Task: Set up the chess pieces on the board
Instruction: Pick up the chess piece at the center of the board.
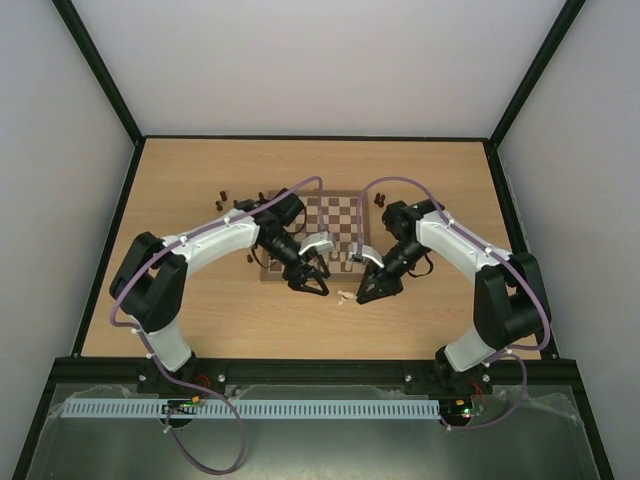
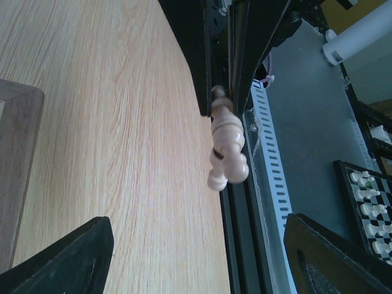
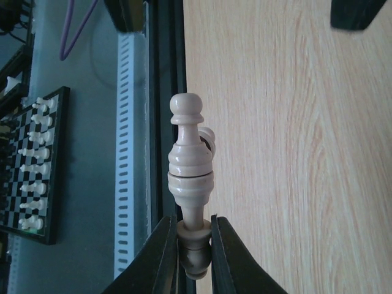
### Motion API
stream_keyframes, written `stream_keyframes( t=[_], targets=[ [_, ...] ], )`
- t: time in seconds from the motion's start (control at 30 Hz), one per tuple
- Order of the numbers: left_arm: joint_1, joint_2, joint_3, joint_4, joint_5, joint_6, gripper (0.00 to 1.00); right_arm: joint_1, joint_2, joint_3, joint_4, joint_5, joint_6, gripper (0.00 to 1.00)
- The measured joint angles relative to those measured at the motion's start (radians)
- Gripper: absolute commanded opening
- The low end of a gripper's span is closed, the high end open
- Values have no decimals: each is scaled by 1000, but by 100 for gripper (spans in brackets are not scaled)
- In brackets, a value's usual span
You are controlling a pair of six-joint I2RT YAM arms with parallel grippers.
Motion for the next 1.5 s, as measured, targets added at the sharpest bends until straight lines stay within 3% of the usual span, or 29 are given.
stream_keyframes(
  t=[0.57,0.77,1.03,1.33,1.5],
  targets=[
    [-33,8,-1,98,7,-79,39,38,22,4,121,-26,136,7],
    [-35,34,0,90,9,-69,31,43,28,13,133,-26,153,7],
    [-35,63,14,68,14,-45,26,45,55,15,133,-19,157,7],
    [-38,80,24,56,16,-29,39,48,68,15,134,-12,164,7],
    [-38,82,24,50,16,-25,32,48,71,15,135,-10,168,7]
  ],
)
